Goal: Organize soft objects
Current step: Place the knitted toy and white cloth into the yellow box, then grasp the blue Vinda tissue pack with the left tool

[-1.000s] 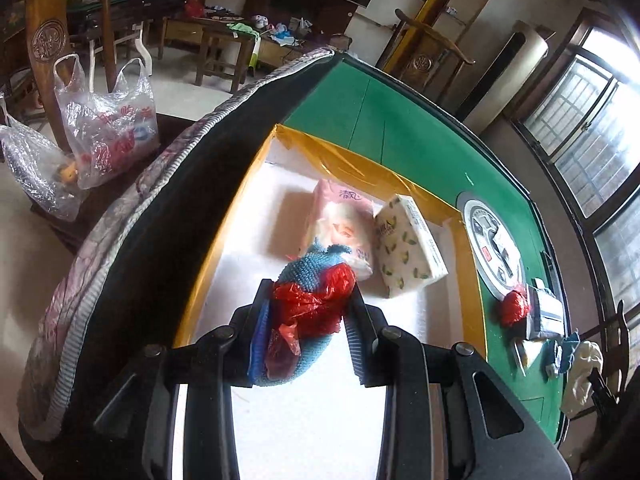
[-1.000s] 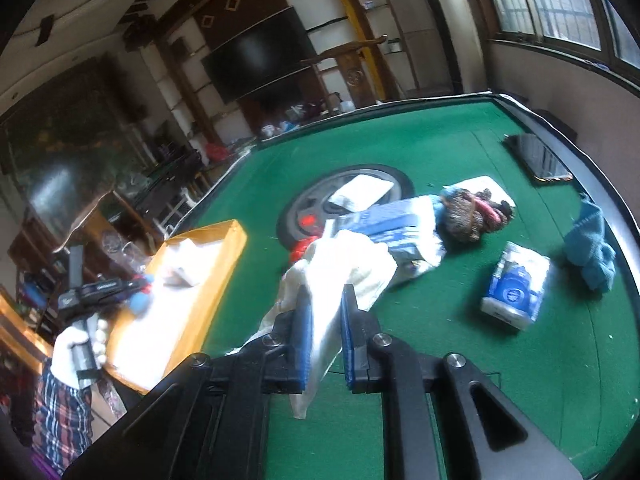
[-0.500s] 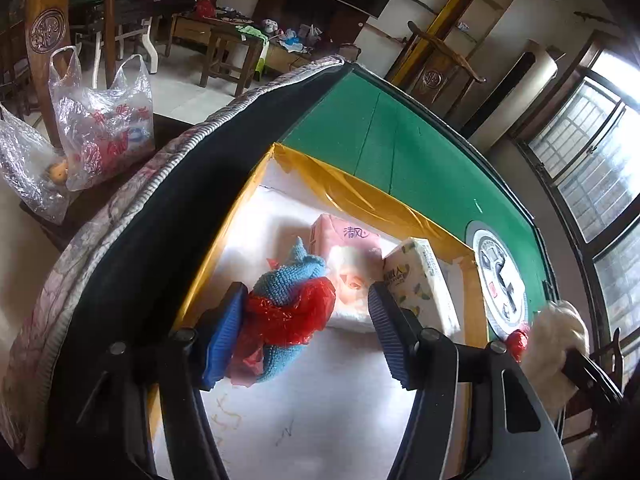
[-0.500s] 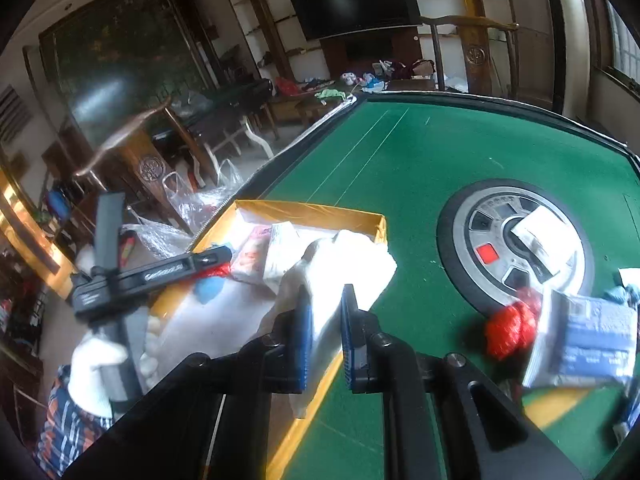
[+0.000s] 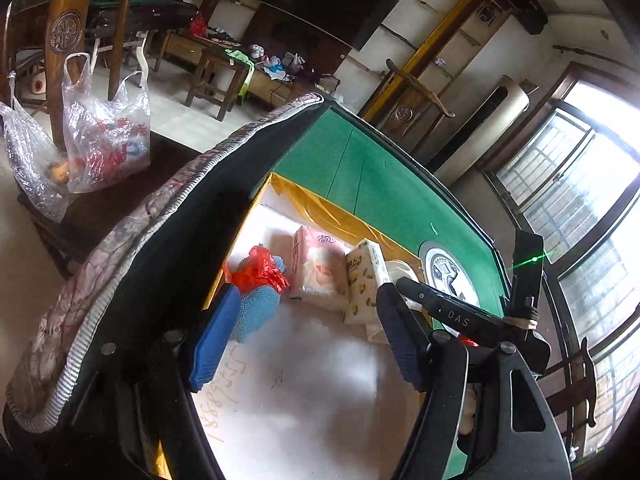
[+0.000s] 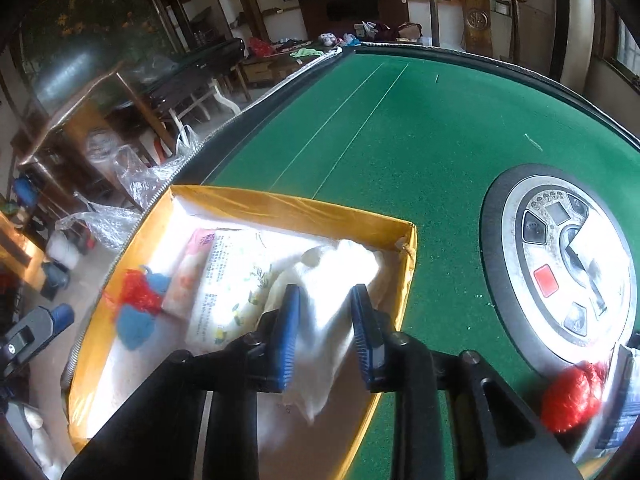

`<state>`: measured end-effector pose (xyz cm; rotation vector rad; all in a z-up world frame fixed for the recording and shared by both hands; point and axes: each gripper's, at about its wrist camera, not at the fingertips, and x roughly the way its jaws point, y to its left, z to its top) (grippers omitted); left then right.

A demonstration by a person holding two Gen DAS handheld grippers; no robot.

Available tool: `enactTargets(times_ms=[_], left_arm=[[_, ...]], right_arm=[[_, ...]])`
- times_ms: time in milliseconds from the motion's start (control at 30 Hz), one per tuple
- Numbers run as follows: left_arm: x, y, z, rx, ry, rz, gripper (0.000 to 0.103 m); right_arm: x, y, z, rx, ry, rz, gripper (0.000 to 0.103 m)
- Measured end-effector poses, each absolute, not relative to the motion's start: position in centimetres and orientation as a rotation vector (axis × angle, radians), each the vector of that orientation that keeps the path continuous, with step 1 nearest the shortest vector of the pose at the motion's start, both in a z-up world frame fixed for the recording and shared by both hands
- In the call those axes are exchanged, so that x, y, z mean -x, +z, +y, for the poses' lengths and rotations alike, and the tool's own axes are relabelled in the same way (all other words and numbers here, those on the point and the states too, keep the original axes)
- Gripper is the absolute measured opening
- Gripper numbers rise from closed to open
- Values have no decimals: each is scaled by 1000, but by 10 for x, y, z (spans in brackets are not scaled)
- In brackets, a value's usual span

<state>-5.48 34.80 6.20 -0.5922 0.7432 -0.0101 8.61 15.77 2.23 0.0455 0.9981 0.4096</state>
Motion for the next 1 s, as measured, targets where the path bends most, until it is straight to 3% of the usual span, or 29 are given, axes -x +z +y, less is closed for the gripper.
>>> enactTargets(times_ms=[133,267,367,500,767,1000], left_arm=[[58,62,348,601,-9,746,71],[61,64,341,610,-16,753,71],[67,70,327,596,-38,745,71],[71,79,296,552,-91,748,71],[56,87,194,451,-255,824,71],[44,89,103,332,-352,887,71]], right_arm=[[-70,49,131,-120,435,934,39],[-35,81,89,-125,425,822,43],[0,98,47,-87,330,700,62],[35,106,-15,-23,125,561,72],[52,88,-168,-263,-110,557,72],[67,74,-230,-387,-188,512,72]])
